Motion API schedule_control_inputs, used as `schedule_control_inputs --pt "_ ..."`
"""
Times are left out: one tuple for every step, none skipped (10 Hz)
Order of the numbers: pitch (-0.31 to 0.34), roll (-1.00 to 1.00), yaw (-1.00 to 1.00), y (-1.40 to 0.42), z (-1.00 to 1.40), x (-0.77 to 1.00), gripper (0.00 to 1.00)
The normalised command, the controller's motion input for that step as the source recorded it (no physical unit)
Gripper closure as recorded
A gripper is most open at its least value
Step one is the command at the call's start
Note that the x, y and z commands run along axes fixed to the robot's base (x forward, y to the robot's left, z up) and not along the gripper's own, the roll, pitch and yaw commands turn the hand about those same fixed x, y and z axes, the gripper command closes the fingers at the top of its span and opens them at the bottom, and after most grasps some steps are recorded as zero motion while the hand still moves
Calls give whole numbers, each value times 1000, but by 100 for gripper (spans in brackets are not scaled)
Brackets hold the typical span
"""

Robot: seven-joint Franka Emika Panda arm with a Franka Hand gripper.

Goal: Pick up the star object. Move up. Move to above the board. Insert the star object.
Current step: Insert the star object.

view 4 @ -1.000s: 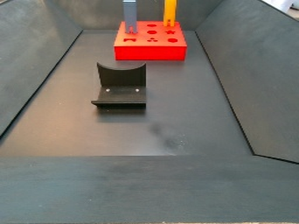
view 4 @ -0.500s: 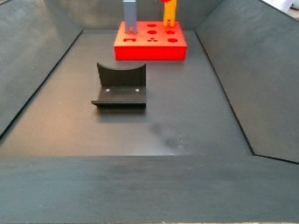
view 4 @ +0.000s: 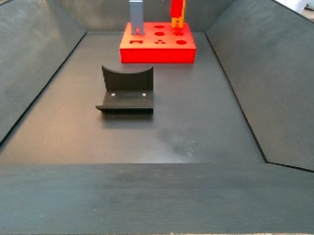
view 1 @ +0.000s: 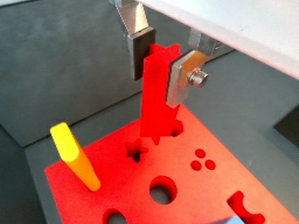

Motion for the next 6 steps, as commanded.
schedule_control_inputs --pt "-117 224 651 -171 -729 0 100" --pt "-106 239 614 -160 -700 -80 100" --pt "0 11 114 0 0 -49 100" --pt "0 6 0 0 -11 0 100" --pt "-66 117 180 -74 -477 0 100" --pt "-86 181 229 -211 -671 0 100"
